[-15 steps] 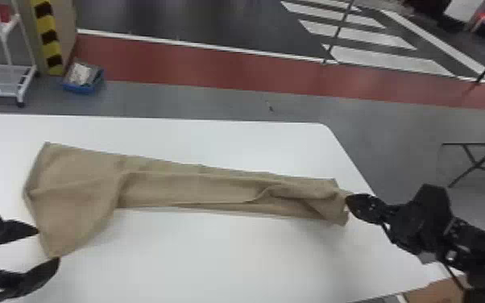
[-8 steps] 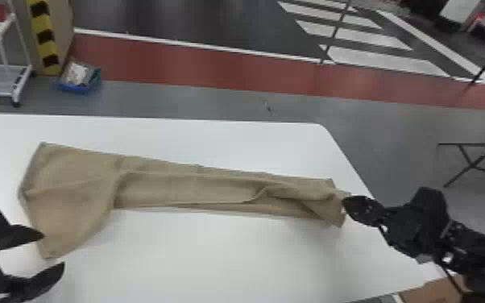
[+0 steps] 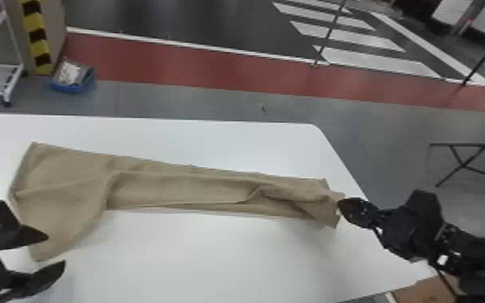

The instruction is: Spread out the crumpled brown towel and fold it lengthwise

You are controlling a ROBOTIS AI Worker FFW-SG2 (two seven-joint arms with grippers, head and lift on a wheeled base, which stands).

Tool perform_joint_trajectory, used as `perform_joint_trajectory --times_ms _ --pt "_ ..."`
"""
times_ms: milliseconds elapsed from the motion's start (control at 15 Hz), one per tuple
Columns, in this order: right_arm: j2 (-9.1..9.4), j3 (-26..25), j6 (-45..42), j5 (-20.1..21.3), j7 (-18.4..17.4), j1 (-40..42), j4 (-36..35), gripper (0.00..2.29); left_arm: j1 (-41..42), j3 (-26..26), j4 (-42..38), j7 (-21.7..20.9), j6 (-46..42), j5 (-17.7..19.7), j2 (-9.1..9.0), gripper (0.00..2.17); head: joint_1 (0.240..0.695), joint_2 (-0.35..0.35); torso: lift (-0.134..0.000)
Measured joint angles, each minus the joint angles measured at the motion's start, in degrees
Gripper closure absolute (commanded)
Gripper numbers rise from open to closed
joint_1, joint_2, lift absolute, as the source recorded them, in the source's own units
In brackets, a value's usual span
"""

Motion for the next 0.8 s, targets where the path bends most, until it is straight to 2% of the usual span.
perform_joint_trajectory --times_ms 200,400,467,533,600,800 --pt "-0.01 -0.3 0.0 0.0 0.0 0.5 -0.6 2.07 -2.2 -1.1 2.3 0.0 4.7 -1.1 -0.10 0.54 0.695 -0.338 -0.124" --pt "-0.23 -0.9 0.0 -0.2 0.0 0.7 -0.7 2.07 -2.8 -1.1 3.3 0.1 6.5 -1.3 0.09 0.70 0.695 -0.332 -0.124" --pt "-0.25 -0.9 0.0 -0.2 0.0 0.8 -0.8 2.07 -2.9 -1.0 3.5 0.2 6.9 -1.4 0.09 0.79 0.695 -0.330 -0.124" --pt "-0.27 -0.9 0.1 -0.3 0.0 0.9 -1.0 2.07 -3.0 -0.8 3.5 0.2 7.2 -1.4 0.08 1.15 0.695 -0.327 -0.124" --pt "-0.30 -0.9 0.1 -0.3 0.0 0.9 -1.1 2.07 -3.0 -0.6 3.4 0.3 7.5 -1.4 0.07 1.37 0.695 -0.324 -0.124" --pt "-0.34 -0.8 0.1 0.0 0.0 1.2 -1.4 2.07 -3.0 0.1 2.8 -0.2 8.6 -1.3 0.21 1.38 0.695 -0.314 -0.124"
